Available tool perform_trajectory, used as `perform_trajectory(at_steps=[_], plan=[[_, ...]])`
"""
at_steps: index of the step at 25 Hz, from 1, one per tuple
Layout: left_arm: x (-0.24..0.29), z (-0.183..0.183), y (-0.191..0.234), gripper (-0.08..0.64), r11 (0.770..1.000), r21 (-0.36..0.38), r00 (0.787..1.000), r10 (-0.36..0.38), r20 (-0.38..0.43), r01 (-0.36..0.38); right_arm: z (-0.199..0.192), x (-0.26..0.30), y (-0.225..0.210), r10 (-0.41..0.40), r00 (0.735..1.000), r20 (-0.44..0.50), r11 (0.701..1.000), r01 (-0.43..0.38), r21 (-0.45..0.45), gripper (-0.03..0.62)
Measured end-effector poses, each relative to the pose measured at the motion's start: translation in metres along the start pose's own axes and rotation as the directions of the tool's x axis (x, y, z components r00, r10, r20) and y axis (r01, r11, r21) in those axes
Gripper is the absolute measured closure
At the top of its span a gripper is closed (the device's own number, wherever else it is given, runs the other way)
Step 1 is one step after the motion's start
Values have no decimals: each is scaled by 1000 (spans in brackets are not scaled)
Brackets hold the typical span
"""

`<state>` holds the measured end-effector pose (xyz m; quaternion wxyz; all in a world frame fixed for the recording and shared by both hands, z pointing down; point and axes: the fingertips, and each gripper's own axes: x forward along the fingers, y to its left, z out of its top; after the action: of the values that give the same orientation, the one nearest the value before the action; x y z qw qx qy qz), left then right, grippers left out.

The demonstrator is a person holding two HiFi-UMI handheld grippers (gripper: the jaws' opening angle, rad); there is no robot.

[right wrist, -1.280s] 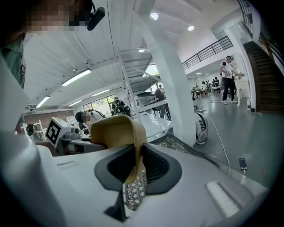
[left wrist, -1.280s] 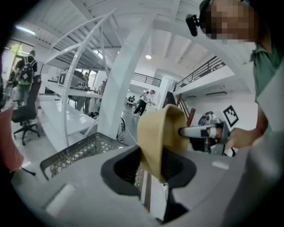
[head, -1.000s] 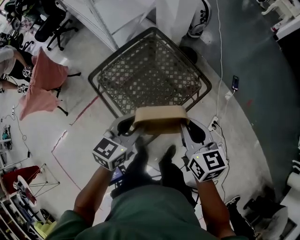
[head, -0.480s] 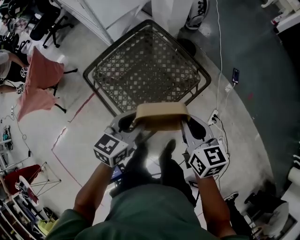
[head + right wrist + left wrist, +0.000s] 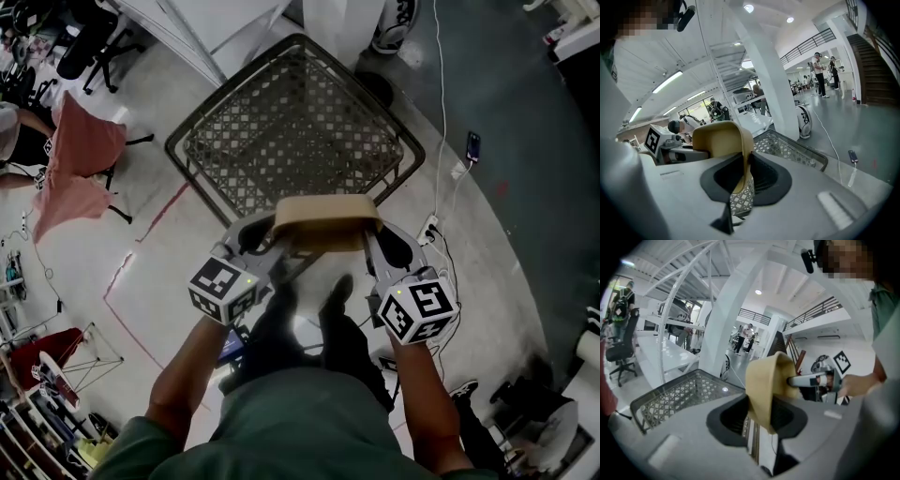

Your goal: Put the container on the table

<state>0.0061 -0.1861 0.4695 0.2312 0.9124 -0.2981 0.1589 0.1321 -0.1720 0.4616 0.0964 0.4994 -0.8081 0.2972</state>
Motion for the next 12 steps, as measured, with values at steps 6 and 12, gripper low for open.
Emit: perform_trajectory(at_steps=[6,12], plan=[[-6,-23,12,449,1000,-28,1000,6,-30,-7,-20,12,8,4,999,-34,1000,-3,12,549],[-5,-45,28,451,998,-59,999,11,-51,-14,-38,29,10,3,998,-67,1000,-3,11,548]])
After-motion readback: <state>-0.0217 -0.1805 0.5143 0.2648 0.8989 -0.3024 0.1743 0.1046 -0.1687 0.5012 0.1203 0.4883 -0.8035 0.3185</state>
